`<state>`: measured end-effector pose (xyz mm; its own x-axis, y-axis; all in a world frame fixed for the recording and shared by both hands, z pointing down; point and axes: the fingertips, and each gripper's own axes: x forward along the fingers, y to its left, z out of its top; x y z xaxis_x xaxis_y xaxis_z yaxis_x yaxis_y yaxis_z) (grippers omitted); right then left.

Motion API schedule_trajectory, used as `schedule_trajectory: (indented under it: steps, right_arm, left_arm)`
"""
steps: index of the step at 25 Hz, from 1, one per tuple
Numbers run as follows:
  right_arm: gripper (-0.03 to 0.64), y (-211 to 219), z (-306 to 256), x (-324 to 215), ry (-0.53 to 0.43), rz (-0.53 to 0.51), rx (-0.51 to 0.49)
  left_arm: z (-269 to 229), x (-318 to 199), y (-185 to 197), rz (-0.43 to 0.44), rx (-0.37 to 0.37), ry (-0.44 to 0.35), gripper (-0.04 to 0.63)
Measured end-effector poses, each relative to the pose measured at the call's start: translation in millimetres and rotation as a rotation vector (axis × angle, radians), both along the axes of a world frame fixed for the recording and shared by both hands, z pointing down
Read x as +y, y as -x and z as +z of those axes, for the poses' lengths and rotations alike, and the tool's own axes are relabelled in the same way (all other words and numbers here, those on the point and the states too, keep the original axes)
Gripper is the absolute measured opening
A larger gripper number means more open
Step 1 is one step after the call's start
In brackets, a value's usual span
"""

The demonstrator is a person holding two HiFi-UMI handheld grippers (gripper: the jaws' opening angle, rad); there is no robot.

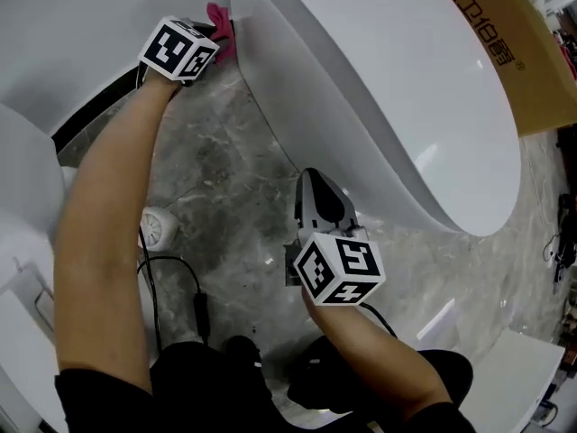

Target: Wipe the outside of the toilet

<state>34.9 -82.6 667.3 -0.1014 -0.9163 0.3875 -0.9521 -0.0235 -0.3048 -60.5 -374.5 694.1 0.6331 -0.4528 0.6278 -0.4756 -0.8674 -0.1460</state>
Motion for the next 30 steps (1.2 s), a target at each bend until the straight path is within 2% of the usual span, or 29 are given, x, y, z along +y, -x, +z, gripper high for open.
schedule_trajectory:
  steps: [6,10,16,20,25,30]
  right_arm:
    - [0.038,10.7,14.0,-6.5,-0.058,-0.101,0.019]
    - [0.038,-3.1,30.0,-0.4,-0.049,-0.075,0.0]
    - [0.038,-19.3,33.7,5.2,-0.04,-0.014,-0.003]
    - [0.038,-21.7,37.8,19.7,-0.028,0.01,0.004]
    - [0.038,-29.2,56.4,41.4,0.013,0.078,-0.015]
    - [0.038,-55.5,78.8,54.2,0.058,0.148,-0.002]
  left_arm:
    - [24.1,-37.8,-11.4,-0.007,-0.144,-0.047,0.069]
    - [25.7,-43.3,-23.2,0.006,-0.192,-0.062,0.069]
    - [26.5,-12.7,-31.0,0.092,-0.134,-0.106,0.069]
    - [29.1,26.5,-41.9,0.135,-0.078,-0.094,0.069]
    - [36.1,85.1,-63.5,0.243,-0.121,-0.093,0.069]
    - [37.0,133.0,-81.6,0.278,-0.098,-0.073,0.069]
